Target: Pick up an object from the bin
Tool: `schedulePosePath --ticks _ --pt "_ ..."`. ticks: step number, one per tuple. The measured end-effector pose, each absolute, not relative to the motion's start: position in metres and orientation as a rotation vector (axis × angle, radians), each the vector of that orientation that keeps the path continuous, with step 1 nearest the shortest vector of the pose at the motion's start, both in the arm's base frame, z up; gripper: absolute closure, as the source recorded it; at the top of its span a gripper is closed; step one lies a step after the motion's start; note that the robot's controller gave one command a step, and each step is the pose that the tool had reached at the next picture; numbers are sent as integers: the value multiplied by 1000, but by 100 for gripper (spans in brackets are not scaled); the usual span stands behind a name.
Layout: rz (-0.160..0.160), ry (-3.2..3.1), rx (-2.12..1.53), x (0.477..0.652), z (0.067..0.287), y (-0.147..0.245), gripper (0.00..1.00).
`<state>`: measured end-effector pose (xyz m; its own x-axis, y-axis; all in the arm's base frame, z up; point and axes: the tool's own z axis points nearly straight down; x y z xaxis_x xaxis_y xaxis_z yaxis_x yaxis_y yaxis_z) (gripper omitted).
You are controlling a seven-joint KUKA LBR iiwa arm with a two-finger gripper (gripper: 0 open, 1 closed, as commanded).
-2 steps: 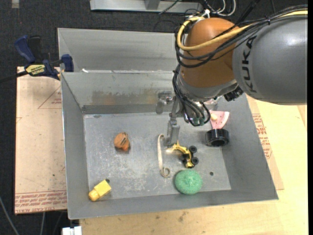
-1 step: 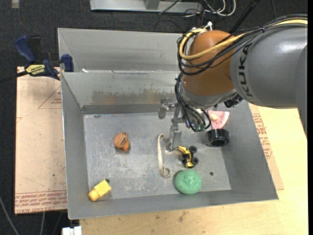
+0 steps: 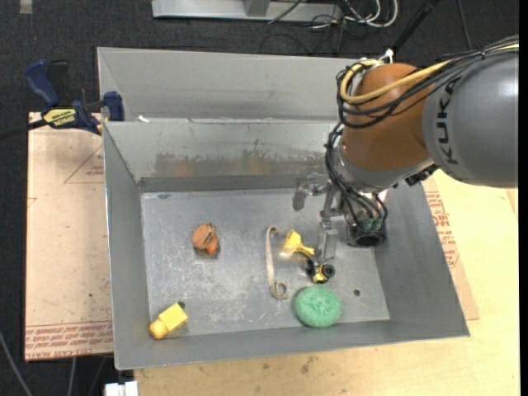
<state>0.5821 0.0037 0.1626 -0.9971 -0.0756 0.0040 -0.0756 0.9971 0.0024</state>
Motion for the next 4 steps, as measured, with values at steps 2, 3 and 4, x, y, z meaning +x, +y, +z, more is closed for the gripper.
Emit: schedulePosePath --ticks 2,3,4 --pt "-2 -3144 164 572 94 -6 0" --pt "-3 -3140 140 548 70 -14 100" --pt "-3 -3140 140 548 70 -14 100"
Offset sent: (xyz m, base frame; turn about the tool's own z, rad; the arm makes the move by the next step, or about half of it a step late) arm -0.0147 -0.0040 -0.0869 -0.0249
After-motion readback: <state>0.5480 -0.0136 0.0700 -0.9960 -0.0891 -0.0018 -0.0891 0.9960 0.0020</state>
